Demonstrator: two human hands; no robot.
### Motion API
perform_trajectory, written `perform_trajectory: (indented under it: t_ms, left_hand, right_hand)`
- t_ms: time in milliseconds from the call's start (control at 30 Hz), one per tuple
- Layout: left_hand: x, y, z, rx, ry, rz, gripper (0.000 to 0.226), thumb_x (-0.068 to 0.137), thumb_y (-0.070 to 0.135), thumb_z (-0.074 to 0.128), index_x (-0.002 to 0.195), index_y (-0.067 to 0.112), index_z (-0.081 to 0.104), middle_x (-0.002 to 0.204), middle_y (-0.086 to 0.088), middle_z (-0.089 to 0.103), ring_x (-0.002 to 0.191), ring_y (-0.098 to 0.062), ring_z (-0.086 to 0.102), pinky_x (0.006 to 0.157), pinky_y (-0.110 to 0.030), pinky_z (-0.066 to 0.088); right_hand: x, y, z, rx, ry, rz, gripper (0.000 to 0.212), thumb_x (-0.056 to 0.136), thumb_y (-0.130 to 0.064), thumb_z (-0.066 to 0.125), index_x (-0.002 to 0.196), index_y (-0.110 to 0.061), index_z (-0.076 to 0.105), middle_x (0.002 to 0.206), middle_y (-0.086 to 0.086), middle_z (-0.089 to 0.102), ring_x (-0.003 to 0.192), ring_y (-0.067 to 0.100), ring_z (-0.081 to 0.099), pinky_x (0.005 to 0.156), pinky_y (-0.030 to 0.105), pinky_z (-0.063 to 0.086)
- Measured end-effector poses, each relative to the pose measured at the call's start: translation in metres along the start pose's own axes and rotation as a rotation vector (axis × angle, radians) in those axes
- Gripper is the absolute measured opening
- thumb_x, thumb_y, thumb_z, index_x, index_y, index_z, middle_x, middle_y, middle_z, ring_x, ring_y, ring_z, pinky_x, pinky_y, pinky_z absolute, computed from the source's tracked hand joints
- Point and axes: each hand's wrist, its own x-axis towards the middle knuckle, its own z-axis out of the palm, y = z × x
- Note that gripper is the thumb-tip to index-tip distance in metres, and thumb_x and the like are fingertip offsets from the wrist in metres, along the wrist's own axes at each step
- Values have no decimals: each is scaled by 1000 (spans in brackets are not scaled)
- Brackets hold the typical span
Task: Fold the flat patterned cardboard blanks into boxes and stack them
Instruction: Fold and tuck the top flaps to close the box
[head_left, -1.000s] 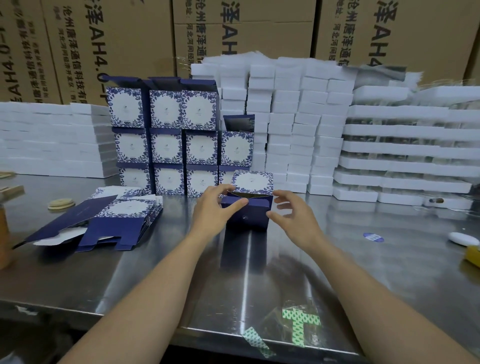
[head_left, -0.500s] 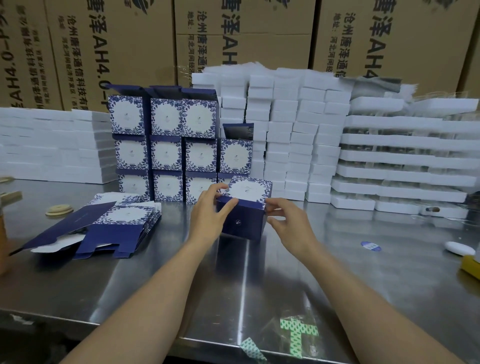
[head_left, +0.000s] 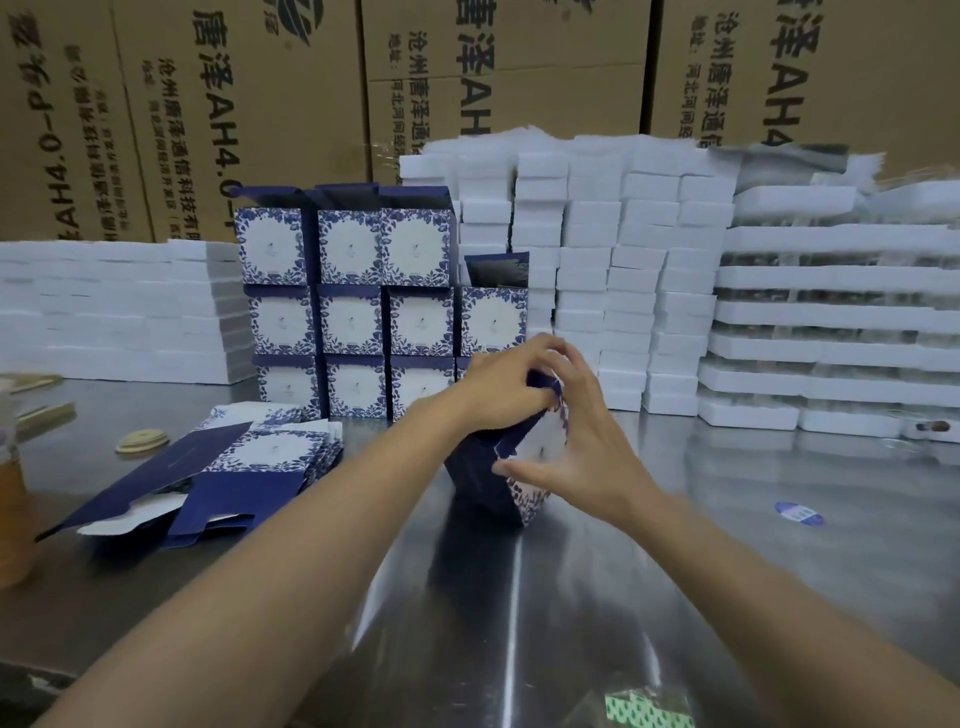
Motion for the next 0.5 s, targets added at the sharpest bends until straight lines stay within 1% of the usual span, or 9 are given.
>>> perform_trajectory:
  t_ms: [67, 100, 133, 167, 233, 300, 400, 433, 500]
  left_hand:
    - [4, 2, 8, -25, -128, -2, 63, 93, 22, 67, 150, 30, 42, 140, 6, 62, 131, -20, 58, 113, -46, 44]
    - [4, 2, 10, 27, -113, 12, 64, 94, 21, 70, 151, 27, 42, 150, 4, 54, 134, -21, 55, 112, -47, 46]
    - [4, 1, 12, 105, -54, 10, 68, 92, 26, 75, 151, 29, 42, 155, 4, 46, 138, -21, 51, 110, -48, 47]
    - [3, 0, 12, 201, 11, -33, 75, 89, 36, 79, 153, 32, 40, 157, 3, 40, 139, -23, 48, 108, -50, 49]
    - [-2, -1, 14, 386, 47, -235, 80, 85, 60, 76, 153, 39, 41, 148, -3, 44, 137, -34, 46, 105, -57, 49]
    - [-9, -9, 21, 410, -17, -326, 71, 89, 67, 68, 152, 45, 45, 136, -4, 48, 133, -40, 45, 105, -56, 48]
    - [-17, -20, 22, 193, 63, -259, 63, 93, 53, 75, 151, 41, 52, 136, 0, 43, 134, -34, 47, 111, -49, 45]
    - [-16, -21, 18, 125, 131, -214, 59, 92, 47, 78, 146, 39, 58, 132, 2, 41, 128, -27, 52, 110, -45, 47]
    - [-5, -18, 3, 64, 269, -133, 49, 90, 39, 83, 136, 35, 66, 125, 6, 39, 110, -17, 59, 105, -39, 50]
  right_hand:
    - [0, 2, 14, 18, 49, 127, 124, 60, -64, 88, 159, -45, 16, 171, -14, 14, 141, -27, 17, 114, 39, 46]
    - [0, 5, 20, 3, 79, 191, 124, 59, -68, 85, 158, -48, 13, 171, -10, 18, 145, -19, 24, 112, 44, 48]
    - [0, 8, 24, -1, 107, 255, 124, 58, -71, 83, 157, -52, 11, 170, -7, 22, 147, -4, 36, 108, 47, 50]
    - [0, 12, 27, 18, 134, 317, 123, 57, -73, 83, 154, -56, 10, 168, -5, 25, 140, 9, 47, 103, 47, 51]
    - [1, 20, 31, 64, 160, 404, 121, 58, -71, 85, 151, -62, 8, 161, -6, 37, 116, 13, 58, 93, 42, 50]
    - [-2, 30, 37, 111, 113, 435, 119, 61, -66, 87, 149, -66, 8, 142, -7, 57, 106, 14, 64, 91, 42, 54]
    - [-7, 45, 43, 209, 68, 443, 100, 80, -33, 88, 138, -75, 18, 110, -9, 72, 88, 11, 71, 86, 45, 61]
    - [-4, 49, 41, 191, 94, 417, 94, 86, -24, 84, 138, -74, 25, 106, -10, 71, 86, 12, 71, 85, 48, 62]
    - [15, 51, 30, 119, 197, 350, 85, 91, -18, 80, 140, -70, 34, 109, -13, 67, 91, 13, 71, 88, 49, 61]
